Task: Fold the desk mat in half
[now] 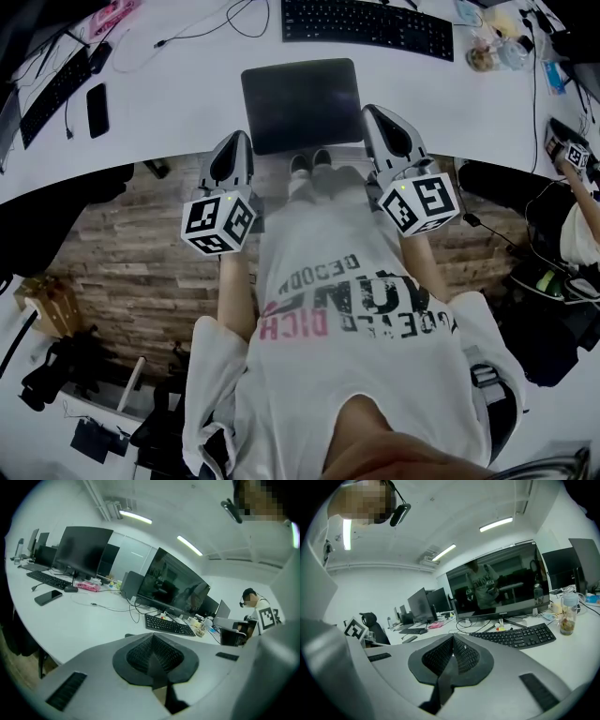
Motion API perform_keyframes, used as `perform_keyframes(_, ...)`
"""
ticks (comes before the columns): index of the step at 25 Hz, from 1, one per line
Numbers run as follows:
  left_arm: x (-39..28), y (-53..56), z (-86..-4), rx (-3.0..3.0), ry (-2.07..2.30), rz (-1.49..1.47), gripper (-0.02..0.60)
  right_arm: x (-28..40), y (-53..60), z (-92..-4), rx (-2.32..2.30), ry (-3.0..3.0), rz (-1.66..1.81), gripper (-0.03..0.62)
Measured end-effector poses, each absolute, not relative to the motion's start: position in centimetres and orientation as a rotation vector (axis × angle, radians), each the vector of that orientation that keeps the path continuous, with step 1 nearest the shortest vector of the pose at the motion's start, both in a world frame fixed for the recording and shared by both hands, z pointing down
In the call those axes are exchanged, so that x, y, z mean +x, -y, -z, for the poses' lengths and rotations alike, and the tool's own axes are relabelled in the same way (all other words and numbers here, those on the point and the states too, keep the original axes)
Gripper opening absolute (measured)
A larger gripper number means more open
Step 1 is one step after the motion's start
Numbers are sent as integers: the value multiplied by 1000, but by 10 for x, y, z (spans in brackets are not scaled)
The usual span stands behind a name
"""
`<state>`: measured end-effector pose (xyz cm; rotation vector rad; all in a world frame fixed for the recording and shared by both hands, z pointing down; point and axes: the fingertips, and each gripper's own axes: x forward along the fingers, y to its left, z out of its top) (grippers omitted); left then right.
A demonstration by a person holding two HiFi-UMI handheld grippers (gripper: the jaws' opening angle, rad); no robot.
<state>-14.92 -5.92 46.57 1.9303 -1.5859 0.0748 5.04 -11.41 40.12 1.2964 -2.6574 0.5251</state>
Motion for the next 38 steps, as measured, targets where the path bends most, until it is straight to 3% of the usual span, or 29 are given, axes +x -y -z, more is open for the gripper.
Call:
perform_keyframes(4, -146, 48, -486, 1868, 1535, -106, 6, 51, 111, -405, 1286, 2650, -536, -3)
perform_keyframes(11, -140, 31, -517, 1811, 1386, -141, 129, 44, 104, -410, 1252, 2643, -549, -3)
perform_keyframes(19, -130, 19, -557, 1734, 1279, -147, 176, 45, 99, -412, 1263, 2617, -540, -3)
perform_keyframes(38, -126, 13, -625, 1614, 1127, -191, 187, 34, 98, -411, 1286, 2571, -520, -3)
